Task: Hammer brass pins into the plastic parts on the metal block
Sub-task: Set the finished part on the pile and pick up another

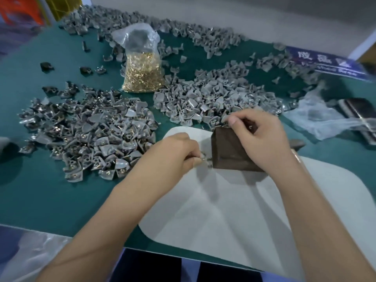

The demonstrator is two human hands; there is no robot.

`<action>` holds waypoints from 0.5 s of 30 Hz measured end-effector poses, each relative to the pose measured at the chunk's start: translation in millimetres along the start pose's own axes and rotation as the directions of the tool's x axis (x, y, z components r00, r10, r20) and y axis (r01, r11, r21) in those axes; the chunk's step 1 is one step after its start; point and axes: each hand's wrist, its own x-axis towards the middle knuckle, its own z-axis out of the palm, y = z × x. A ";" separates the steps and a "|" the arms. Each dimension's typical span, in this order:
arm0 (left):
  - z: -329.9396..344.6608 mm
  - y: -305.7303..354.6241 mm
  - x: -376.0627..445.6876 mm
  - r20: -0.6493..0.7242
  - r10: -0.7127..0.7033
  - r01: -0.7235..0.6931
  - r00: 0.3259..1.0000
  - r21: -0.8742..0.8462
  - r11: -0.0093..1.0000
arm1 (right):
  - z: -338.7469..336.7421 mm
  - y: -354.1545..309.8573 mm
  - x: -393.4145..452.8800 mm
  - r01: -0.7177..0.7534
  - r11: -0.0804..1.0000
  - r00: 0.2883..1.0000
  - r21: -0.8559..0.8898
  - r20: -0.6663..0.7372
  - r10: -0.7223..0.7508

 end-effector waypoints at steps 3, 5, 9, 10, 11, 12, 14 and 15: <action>-1.3 7.9 1.6 0.051 -0.004 -0.005 0.999 0.170 0.985 | -4.5 3.9 0.2 -0.048 0.989 0.998 0.140 -0.022 0.051; -2.2 12.2 3.2 0.082 0.011 -0.044 0.997 0.407 0.912 | -6.9 6.8 -0.7 -0.065 0.969 0.996 0.240 -0.047 0.078; -12.1 32.5 29.7 -0.111 0.029 -0.019 0.993 0.087 0.996 | -10.1 8.2 1.4 -0.029 0.937 0.988 0.348 -0.133 0.080; -11.9 37.8 41.9 -0.180 -0.011 -0.010 0.984 -0.117 0.993 | -10.9 7.7 1.7 -0.010 0.929 0.987 0.370 -0.144 0.068; -11.3 43.9 53.6 -0.200 -0.057 -0.005 0.978 -0.294 0.956 | -11.8 7.2 1.0 0.007 0.918 0.987 0.396 -0.152 0.059; -9.5 49.0 64.0 -0.170 -0.089 0.007 0.981 -0.433 0.901 | -13.1 6.7 -0.1 0.022 0.905 0.986 0.425 -0.159 0.051; -4.3 55.8 79.2 -0.029 -0.119 0.079 0.992 -0.598 0.798 | -16.0 6.9 -1.5 0.050 0.889 0.983 0.456 -0.180 0.037; -1.8 57.1 84.3 0.038 -0.132 0.125 0.991 -0.639 0.759 | -18.0 7.9 -1.1 0.055 0.886 0.980 0.460 -0.193 0.040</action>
